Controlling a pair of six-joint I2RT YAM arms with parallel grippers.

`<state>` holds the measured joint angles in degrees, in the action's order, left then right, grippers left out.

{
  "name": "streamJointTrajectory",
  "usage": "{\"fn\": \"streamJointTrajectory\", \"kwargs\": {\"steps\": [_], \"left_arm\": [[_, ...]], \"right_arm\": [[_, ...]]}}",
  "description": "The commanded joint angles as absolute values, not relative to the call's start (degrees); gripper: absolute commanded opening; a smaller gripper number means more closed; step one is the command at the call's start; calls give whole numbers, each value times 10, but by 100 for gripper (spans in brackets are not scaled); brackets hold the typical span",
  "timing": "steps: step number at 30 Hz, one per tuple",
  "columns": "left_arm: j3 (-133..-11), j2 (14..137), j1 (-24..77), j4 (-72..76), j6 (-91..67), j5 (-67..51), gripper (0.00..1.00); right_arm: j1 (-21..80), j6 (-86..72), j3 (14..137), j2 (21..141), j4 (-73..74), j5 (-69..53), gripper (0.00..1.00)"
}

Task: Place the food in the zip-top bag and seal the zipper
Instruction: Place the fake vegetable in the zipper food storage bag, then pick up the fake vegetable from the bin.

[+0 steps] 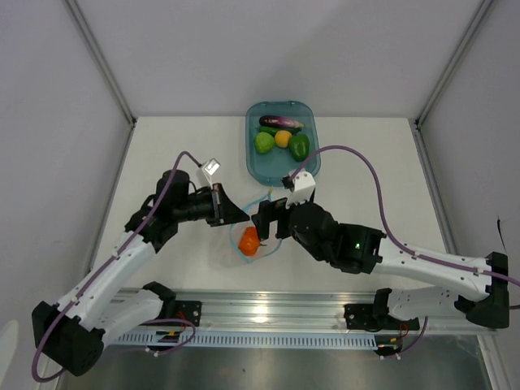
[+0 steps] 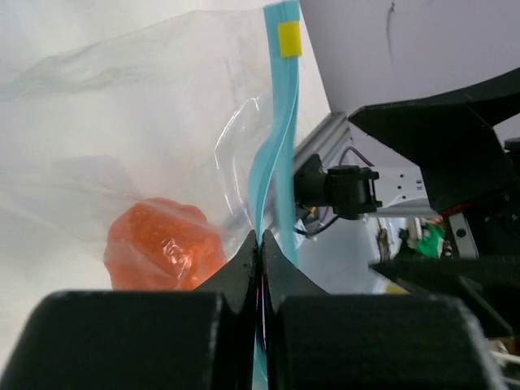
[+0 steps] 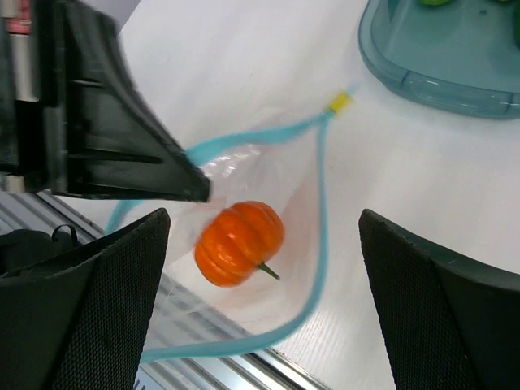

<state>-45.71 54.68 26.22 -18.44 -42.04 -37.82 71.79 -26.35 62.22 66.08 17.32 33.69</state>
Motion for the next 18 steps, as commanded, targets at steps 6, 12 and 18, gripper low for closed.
{"fn": "streamJointTrajectory", "kwargs": {"steps": [6,12,18], "left_arm": [[-546,408,262,-305,-364,-219,1],[-583,440,247,-362,-352,-246,1],[-577,389,247,-373,-337,-153,1]], "right_arm": [[658,-320,655,580,257,378,99],[532,-337,660,574,299,293,99],[448,-266,664,658,239,236,97]]}}
